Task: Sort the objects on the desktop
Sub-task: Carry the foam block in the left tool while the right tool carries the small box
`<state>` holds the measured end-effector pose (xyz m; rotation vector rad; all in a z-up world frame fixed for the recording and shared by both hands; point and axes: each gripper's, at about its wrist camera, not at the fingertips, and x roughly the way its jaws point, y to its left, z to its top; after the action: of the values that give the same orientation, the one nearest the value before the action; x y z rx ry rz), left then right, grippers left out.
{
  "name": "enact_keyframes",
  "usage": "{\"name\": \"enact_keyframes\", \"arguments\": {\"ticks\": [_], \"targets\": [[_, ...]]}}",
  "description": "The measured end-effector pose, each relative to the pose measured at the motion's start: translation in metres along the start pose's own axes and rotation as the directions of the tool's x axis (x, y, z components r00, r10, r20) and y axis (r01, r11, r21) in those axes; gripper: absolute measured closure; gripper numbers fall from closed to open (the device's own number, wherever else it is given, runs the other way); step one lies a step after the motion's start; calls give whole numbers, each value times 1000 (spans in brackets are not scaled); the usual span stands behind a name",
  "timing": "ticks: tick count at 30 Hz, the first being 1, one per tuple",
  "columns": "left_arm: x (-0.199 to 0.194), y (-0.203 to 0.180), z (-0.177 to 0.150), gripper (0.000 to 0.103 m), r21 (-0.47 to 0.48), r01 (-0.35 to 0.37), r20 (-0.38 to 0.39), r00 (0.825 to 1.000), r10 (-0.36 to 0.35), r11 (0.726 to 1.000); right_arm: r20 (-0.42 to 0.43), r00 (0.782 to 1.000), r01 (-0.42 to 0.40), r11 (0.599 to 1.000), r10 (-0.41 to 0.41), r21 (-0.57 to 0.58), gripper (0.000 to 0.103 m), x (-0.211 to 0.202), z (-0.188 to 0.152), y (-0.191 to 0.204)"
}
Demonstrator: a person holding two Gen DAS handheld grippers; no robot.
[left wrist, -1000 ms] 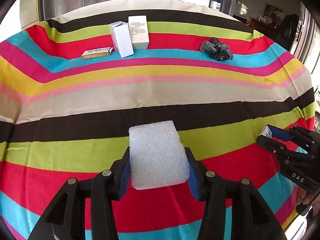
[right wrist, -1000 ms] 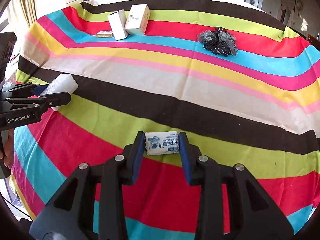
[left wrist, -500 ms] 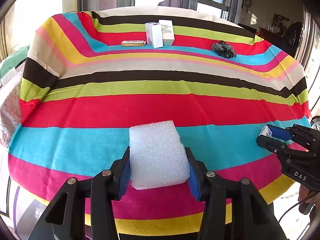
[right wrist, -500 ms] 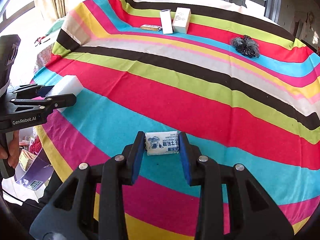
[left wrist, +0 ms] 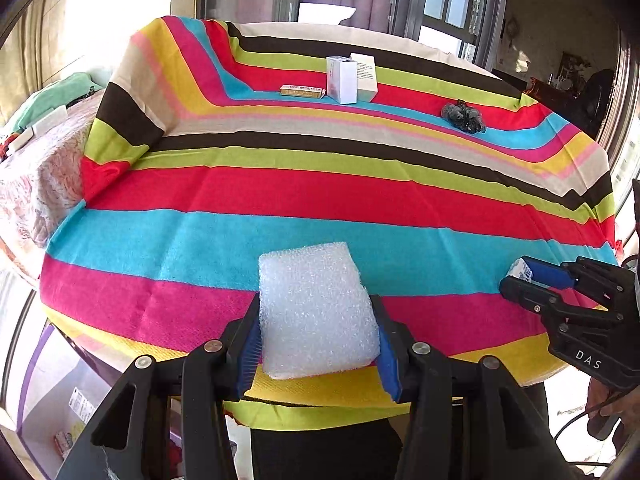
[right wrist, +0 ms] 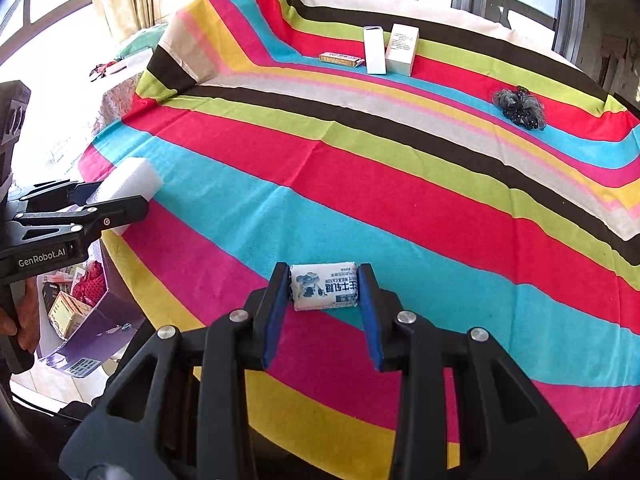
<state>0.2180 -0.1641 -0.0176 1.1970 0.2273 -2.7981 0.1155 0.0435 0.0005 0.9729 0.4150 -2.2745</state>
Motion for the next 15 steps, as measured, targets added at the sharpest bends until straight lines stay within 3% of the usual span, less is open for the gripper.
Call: {"name": "enact_keyframes", "arguments": {"ticks": [15], "targets": [[-23,42,-18,54,-98,-19,44,999,23,995,6,997,-72,989,73,-129,66,12,13,65]]}}
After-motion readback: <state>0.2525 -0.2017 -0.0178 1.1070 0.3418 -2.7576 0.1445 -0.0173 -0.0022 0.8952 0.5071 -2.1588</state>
